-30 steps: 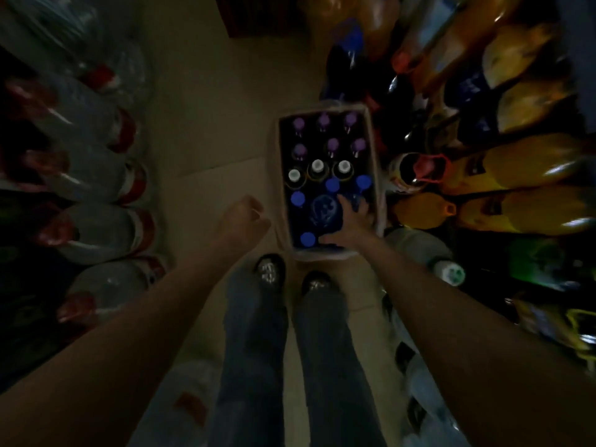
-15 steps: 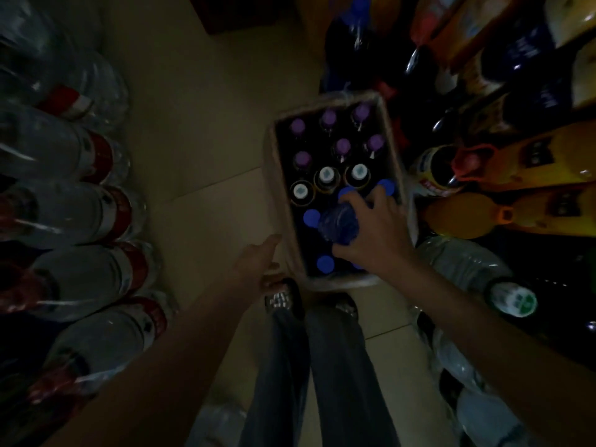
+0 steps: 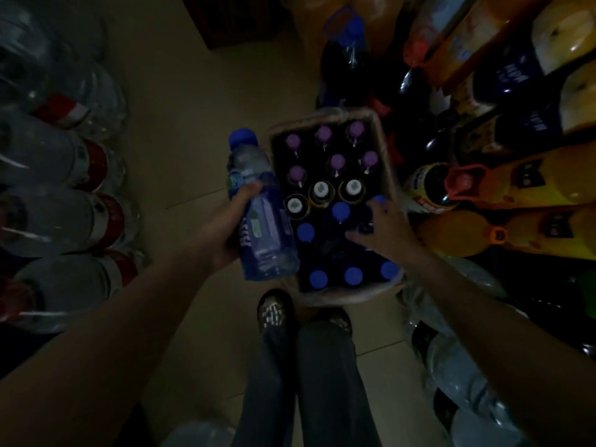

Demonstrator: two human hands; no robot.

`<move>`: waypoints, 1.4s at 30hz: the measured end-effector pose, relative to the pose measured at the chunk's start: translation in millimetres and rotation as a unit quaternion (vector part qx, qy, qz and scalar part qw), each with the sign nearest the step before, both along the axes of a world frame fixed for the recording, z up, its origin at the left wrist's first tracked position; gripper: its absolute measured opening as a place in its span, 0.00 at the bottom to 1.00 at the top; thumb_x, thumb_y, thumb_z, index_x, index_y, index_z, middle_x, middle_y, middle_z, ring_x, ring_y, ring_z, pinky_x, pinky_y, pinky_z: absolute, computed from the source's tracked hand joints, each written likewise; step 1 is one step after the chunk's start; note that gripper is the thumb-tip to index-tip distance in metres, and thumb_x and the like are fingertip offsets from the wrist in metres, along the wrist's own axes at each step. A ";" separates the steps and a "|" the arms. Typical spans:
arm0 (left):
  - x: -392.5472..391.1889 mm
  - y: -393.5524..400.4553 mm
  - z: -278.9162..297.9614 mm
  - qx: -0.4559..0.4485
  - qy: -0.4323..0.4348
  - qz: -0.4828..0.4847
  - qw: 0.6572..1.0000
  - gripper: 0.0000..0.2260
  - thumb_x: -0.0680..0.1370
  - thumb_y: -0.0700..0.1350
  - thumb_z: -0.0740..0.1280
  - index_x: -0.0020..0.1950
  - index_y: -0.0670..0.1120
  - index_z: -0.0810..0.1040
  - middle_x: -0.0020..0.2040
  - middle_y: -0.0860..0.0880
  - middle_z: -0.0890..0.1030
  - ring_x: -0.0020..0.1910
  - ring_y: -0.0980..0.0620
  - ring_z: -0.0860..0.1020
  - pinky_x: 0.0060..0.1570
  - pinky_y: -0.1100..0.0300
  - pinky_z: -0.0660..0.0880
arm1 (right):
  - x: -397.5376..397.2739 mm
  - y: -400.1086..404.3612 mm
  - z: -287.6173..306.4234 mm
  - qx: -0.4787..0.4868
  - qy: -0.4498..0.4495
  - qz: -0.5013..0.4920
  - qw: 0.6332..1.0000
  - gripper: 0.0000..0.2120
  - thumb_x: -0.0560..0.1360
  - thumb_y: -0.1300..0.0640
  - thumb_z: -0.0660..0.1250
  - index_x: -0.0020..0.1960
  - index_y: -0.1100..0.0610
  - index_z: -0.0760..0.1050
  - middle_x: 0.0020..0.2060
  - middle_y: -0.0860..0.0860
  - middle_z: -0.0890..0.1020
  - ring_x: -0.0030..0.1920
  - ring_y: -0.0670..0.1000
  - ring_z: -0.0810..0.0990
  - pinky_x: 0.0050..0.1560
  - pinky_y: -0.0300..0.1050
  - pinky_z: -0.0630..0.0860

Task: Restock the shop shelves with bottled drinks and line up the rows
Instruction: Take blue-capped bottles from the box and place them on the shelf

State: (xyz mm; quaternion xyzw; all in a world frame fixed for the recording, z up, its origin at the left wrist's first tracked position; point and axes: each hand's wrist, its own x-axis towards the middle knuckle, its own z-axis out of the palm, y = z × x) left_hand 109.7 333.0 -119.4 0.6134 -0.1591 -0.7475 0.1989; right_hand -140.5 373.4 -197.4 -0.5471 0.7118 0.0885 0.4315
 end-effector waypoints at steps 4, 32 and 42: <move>12.1 32.2 -39.0 0.021 -0.023 -0.031 0.999 0.10 0.76 0.53 0.63 0.51 0.48 0.77 0.38 0.49 0.84 0.36 0.52 0.83 0.32 0.60 0.80 | 17.0 8.1 -57.1 0.061 0.156 0.138 0.976 0.40 0.72 0.49 0.70 0.75 0.54 0.49 0.72 0.66 0.50 0.70 0.70 0.55 0.65 0.61 0.62; -131.3 145.8 581.3 -0.350 0.104 -0.038 0.930 0.28 0.70 0.58 0.69 0.66 0.47 0.71 0.48 0.44 0.81 0.40 0.46 0.80 0.38 0.55 0.76 | -83.1 205.3 701.3 -0.349 -0.493 -0.282 0.745 0.39 0.52 0.61 0.78 0.61 0.48 0.71 0.50 0.45 0.84 0.52 0.50 0.82 0.48 0.46 0.80; -225.4 326.6 708.6 -0.478 0.136 -0.163 0.852 0.10 0.76 0.48 0.65 0.56 0.48 0.73 0.43 0.48 0.82 0.33 0.55 0.82 0.36 0.58 0.77 | -120.0 451.3 790.1 -0.488 -0.474 -0.321 0.659 0.34 0.57 0.71 0.75 0.60 0.55 0.70 0.47 0.51 0.83 0.45 0.49 0.83 0.45 0.43 0.80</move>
